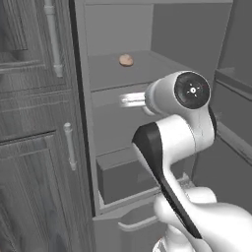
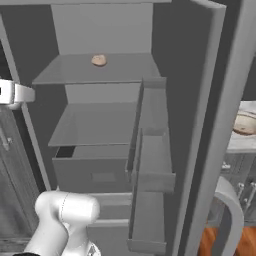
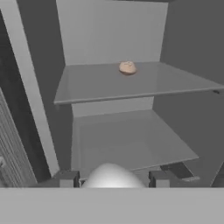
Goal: Pick the egg and butter from the fridge and place them by the bowl for mixing.
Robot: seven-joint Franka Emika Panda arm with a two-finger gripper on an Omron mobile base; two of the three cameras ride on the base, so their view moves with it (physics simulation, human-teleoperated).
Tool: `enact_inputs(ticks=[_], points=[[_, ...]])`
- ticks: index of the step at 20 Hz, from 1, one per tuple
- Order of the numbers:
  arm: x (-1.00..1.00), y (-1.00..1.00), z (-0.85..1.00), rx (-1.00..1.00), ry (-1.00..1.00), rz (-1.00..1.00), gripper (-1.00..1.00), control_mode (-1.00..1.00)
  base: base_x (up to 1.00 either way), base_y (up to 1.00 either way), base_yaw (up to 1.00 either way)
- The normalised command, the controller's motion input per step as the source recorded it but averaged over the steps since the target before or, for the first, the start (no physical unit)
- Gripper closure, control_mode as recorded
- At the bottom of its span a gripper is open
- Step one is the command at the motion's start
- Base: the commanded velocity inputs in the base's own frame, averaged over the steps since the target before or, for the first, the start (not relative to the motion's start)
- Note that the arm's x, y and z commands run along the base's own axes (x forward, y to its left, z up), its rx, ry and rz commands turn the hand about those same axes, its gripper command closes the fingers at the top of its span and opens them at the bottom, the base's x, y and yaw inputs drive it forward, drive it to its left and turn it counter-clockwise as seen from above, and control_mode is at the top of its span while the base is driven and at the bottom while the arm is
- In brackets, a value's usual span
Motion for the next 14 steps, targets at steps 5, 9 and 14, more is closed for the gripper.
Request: enact_inputs(ticks=[5, 9, 14], points=[[0.0, 0.0, 0.0, 0.0, 0.0, 0.0, 1.0, 1.0, -1.0, 0.39, -0.26], [0.0, 0.0, 0.0, 0.0, 0.0, 0.0, 1.0, 1.0, -0.96, 0.08, -0.67], [0.0, 0.0, 0.0, 0.0, 0.0, 0.0, 1.0, 1.0, -0.74, 0.03, -0.84]])
